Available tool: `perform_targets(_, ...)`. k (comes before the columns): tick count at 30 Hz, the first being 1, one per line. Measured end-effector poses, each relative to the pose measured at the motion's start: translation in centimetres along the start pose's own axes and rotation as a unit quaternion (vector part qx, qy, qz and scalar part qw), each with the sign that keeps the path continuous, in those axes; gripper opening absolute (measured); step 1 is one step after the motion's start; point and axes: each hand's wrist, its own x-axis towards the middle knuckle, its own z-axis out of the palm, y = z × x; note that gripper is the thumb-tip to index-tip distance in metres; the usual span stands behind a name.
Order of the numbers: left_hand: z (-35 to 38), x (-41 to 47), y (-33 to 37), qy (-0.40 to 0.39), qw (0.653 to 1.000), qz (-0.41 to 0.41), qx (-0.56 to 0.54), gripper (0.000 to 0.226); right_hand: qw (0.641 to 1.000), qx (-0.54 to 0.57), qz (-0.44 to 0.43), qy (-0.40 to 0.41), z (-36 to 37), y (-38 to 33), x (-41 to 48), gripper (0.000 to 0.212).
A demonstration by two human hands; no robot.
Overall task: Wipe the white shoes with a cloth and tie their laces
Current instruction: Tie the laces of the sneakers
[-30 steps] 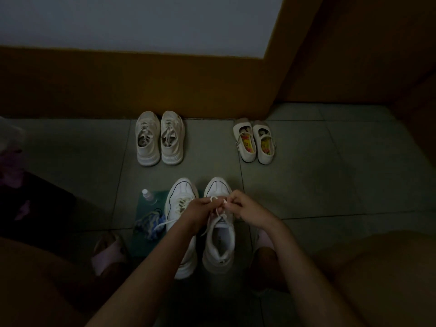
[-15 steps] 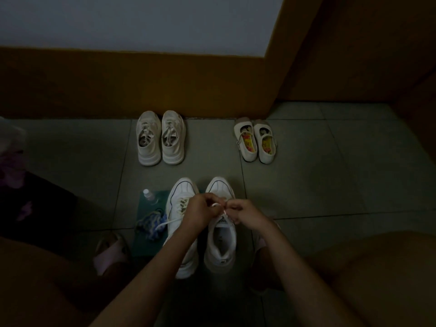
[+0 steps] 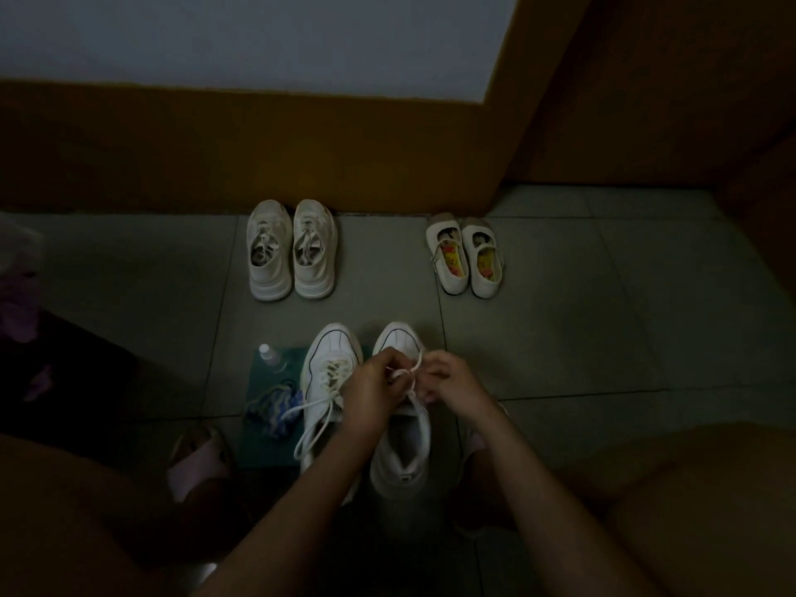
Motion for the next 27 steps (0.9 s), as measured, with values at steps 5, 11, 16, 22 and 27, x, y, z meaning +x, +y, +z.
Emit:
perform_targets(5,-0.4,-0.2,0.2,0.0,0.998,-0.016,-0.062,0.027,1.0,-0.006,-0.023,-0.001,0.1,0.1,-0.2,0.016)
perform_targets(11,-0.5,-0.4,0.1,-0.001,0.991,-0.056,-0.121,0.025,1.0,-0.014,-0.023,0.011,-0.3,0.4,-0.1,0.018)
perform_targets(16,-0.8,-0.5,0.0,0.0,0.987,-0.07,-0.141,0.017,0.999,-0.036,0.004,0.016,-0.6,0.9,0.2,0.017)
perform_targets(22,-1.6,-1.1,-0.4,0.037,0.989,-0.085,-0.118,0.004,0.991,-0.122,-0.01,0.052,-1.3,1.3,0.2,0.015)
perform_targets(27,-2.9,-1.5,-0.6,0.064,0.989,-0.109,-0.076,0.011,0.964,-0.257,0.041,0.061,-2.1,1.8,-0.4,0.009)
